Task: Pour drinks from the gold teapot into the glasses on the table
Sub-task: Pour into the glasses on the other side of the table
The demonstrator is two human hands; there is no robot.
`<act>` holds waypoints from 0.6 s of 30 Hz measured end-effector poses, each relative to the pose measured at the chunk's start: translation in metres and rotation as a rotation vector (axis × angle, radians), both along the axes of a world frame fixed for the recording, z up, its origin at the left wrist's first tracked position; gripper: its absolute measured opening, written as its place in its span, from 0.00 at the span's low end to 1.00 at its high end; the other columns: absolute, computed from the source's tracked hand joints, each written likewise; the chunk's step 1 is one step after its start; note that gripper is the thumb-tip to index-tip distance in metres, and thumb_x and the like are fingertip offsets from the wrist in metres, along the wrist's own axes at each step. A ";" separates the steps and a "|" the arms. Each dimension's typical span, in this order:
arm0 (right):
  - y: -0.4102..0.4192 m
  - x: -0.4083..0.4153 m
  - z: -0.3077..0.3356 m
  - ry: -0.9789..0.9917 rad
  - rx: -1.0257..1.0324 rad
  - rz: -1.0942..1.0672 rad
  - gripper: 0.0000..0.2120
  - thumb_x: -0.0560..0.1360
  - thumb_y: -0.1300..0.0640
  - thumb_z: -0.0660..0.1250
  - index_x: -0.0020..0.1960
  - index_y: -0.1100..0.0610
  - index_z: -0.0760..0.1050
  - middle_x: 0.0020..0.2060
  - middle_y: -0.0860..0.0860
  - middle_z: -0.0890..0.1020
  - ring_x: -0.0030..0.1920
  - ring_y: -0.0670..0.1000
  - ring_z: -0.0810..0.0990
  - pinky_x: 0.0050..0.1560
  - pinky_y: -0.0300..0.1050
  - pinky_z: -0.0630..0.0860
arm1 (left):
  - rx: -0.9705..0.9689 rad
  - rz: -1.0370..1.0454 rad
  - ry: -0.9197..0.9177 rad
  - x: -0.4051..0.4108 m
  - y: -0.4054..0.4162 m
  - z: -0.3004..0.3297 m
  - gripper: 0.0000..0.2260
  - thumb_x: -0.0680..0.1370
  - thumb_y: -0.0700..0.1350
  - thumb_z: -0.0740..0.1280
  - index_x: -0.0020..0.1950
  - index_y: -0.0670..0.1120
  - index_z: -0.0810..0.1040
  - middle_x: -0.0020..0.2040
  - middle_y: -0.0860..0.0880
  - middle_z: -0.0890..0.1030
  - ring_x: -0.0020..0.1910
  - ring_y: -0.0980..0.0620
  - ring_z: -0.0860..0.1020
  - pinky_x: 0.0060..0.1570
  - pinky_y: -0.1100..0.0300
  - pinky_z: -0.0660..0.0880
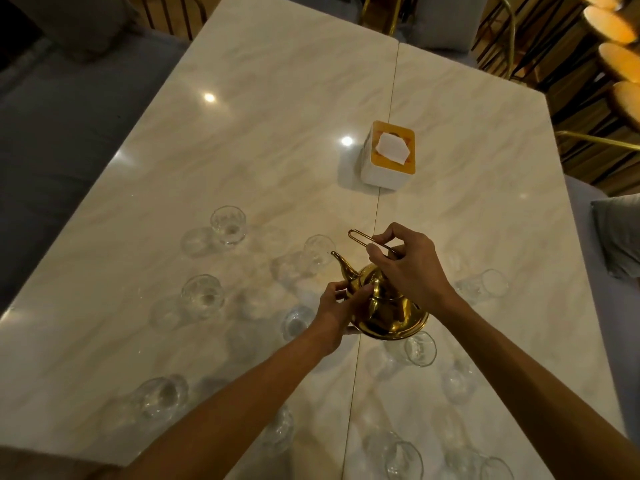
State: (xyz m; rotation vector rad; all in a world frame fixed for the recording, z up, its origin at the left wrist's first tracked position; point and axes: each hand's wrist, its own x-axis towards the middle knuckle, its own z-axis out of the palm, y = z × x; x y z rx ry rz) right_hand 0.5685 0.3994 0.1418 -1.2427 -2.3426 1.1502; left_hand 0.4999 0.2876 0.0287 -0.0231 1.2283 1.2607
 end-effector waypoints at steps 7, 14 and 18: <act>0.001 -0.001 0.005 -0.032 0.020 0.016 0.05 0.77 0.54 0.72 0.50 0.54 0.78 0.27 0.48 0.81 0.24 0.43 0.75 0.28 0.32 0.71 | 0.003 -0.010 -0.018 0.004 0.002 -0.001 0.27 0.75 0.50 0.74 0.69 0.46 0.68 0.64 0.45 0.76 0.50 0.52 0.79 0.44 0.48 0.80; 0.001 -0.005 0.013 -0.089 0.062 0.039 0.05 0.77 0.54 0.72 0.49 0.54 0.79 0.29 0.45 0.79 0.25 0.40 0.76 0.30 0.31 0.69 | 0.010 -0.005 -0.056 0.008 0.003 0.000 0.27 0.75 0.51 0.74 0.69 0.46 0.67 0.65 0.44 0.76 0.52 0.50 0.79 0.45 0.47 0.80; 0.000 -0.006 0.018 -0.099 0.076 0.052 0.05 0.77 0.54 0.72 0.50 0.55 0.79 0.30 0.40 0.76 0.26 0.37 0.76 0.30 0.29 0.67 | 0.018 0.001 -0.069 0.009 0.003 0.003 0.26 0.75 0.51 0.74 0.68 0.47 0.67 0.63 0.45 0.77 0.52 0.50 0.79 0.40 0.50 0.79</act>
